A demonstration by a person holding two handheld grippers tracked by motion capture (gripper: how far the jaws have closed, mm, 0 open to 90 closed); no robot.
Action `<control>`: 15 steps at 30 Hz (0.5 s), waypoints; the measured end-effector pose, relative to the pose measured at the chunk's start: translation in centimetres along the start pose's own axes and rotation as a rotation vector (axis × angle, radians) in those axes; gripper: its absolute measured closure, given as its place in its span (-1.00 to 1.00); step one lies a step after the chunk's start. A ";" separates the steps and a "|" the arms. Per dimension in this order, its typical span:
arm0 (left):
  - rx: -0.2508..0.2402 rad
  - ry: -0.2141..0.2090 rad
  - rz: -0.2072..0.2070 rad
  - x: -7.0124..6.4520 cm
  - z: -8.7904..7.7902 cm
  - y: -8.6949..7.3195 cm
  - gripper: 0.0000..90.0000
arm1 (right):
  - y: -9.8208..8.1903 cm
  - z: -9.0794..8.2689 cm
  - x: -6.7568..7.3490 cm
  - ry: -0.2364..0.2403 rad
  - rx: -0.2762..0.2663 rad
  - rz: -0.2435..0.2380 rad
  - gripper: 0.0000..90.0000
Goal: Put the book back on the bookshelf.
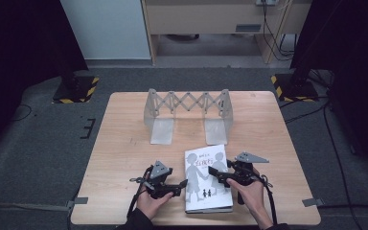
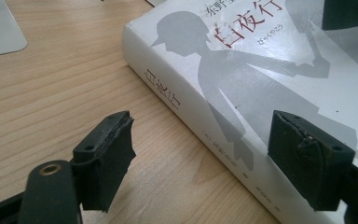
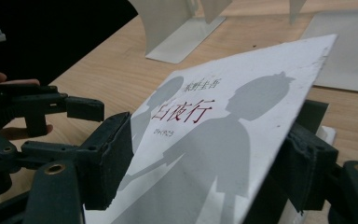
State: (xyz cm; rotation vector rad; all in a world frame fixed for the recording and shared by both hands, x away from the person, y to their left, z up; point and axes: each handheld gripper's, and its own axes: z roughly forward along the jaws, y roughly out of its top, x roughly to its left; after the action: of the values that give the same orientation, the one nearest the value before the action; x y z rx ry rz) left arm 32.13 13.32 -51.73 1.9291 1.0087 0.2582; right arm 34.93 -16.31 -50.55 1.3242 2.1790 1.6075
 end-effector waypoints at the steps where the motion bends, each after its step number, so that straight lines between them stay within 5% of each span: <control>1: 0.001 -0.001 0.000 0.0 0.0 0.0 -0.53 | -0.1 0.2 0.0 0.001 0.003 -0.002 -0.41; 15: 0.005 -0.011 0.007 -0.2 0.1 -0.1 -0.53 | -1.0 1.4 0.4 0.042 0.033 0.038 -0.35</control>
State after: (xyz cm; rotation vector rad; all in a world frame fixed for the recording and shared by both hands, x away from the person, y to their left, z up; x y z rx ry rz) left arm 32.06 13.14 -51.85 1.9374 0.9965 0.2490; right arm 34.89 -15.09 -51.78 1.3616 2.2271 1.6335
